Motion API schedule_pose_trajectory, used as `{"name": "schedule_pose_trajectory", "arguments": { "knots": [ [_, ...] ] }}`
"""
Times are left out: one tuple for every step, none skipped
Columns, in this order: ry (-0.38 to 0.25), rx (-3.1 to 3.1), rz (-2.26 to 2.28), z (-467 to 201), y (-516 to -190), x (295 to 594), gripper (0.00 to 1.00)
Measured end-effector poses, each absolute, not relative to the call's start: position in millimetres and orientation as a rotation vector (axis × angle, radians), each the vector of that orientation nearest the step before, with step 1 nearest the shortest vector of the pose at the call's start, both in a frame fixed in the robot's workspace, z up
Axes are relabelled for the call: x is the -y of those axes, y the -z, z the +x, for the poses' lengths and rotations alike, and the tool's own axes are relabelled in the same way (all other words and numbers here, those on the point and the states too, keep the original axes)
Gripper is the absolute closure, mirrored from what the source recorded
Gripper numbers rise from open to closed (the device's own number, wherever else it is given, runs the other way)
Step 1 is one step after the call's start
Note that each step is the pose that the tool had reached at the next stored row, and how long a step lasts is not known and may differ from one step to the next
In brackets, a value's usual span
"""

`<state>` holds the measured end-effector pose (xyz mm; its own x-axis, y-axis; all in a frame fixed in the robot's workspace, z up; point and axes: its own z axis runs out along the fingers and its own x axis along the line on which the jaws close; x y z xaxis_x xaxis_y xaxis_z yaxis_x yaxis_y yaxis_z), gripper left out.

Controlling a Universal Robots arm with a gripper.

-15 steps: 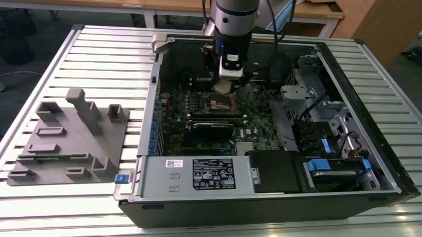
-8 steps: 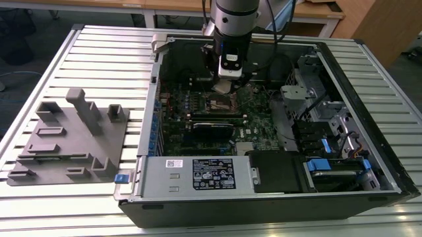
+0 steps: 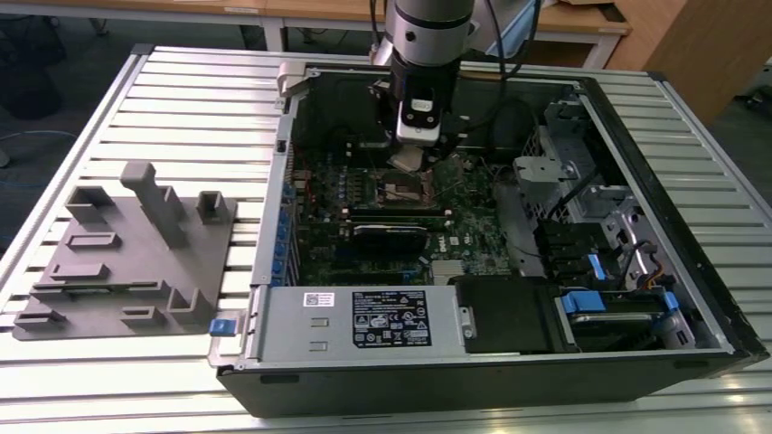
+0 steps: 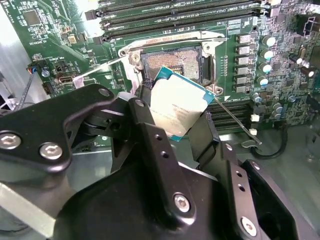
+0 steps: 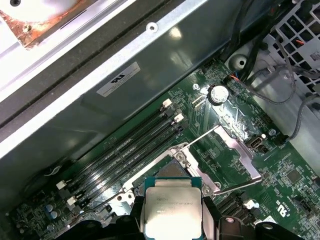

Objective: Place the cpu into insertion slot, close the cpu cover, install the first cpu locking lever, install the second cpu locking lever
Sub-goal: 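Place the cpu into insertion slot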

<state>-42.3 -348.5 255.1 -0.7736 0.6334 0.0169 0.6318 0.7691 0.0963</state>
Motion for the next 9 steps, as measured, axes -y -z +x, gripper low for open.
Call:
{"name": "schedule_pose_trajectory", "arguments": {
  "knots": [
    [-0.151,-2.938,1.054,-42.3,-255.1,348.5,0.46],
    [-0.151,-2.937,1.056,-42.3,-255.1,348.5,0.46],
    [-0.151,-2.937,1.057,-42.3,-255.1,348.5,0.46],
    [-0.151,-2.936,1.058,-42.3,-255.1,348.5,0.46],
    [-0.151,-2.936,1.059,-42.3,-255.1,348.5,0.46],
    [-0.151,-2.936,1.059,-42.3,-255.1,348.5,0.46],
    [-0.151,-2.936,1.060,-42.3,-255.1,348.5,0.46],
    [-0.151,-2.935,1.061,-42.3,-255.1,348.5,0.46],
    [-0.151,-2.935,1.062,-42.3,-255.1,348.5,0.46]
  ]
}}
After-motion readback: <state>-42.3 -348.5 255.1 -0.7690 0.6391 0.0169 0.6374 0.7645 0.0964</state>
